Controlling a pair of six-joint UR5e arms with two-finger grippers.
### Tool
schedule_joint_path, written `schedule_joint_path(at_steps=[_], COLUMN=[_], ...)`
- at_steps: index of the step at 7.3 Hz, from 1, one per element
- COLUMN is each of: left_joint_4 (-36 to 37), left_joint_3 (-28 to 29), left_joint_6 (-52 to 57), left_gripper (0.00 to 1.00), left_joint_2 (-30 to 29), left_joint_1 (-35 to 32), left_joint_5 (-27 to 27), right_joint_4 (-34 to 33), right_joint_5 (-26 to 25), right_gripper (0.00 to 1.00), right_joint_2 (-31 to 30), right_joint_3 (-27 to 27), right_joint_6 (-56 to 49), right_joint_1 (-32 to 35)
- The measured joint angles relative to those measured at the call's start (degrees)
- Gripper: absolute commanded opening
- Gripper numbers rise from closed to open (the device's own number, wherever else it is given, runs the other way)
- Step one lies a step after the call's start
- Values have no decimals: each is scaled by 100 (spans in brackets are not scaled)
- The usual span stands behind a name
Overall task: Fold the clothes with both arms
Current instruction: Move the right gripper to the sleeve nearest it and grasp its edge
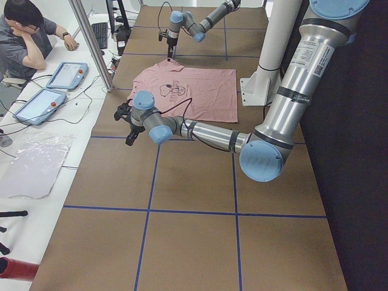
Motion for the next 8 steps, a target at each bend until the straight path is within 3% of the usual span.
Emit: schedule_joint_path(at_steps=[1, 5, 8], left_joint_4=[-3, -5, -5], left_joint_3=[-1, -17, -21], left_joint_6=[2, 1, 6], left_gripper=[100, 96, 96], left_joint_2=[2, 17, 33], left_joint_1=[0, 0, -1], left_joint_5=[1, -3, -3], right_joint_4=[8, 3, -73], right_joint_5=[9, 49, 20], right_gripper=[0, 0, 0], right_joint_2=[15, 144, 883], right_joint_3=[16, 428, 407], right_joint_6=[5, 93, 600], right_joint_1=[1, 8, -172])
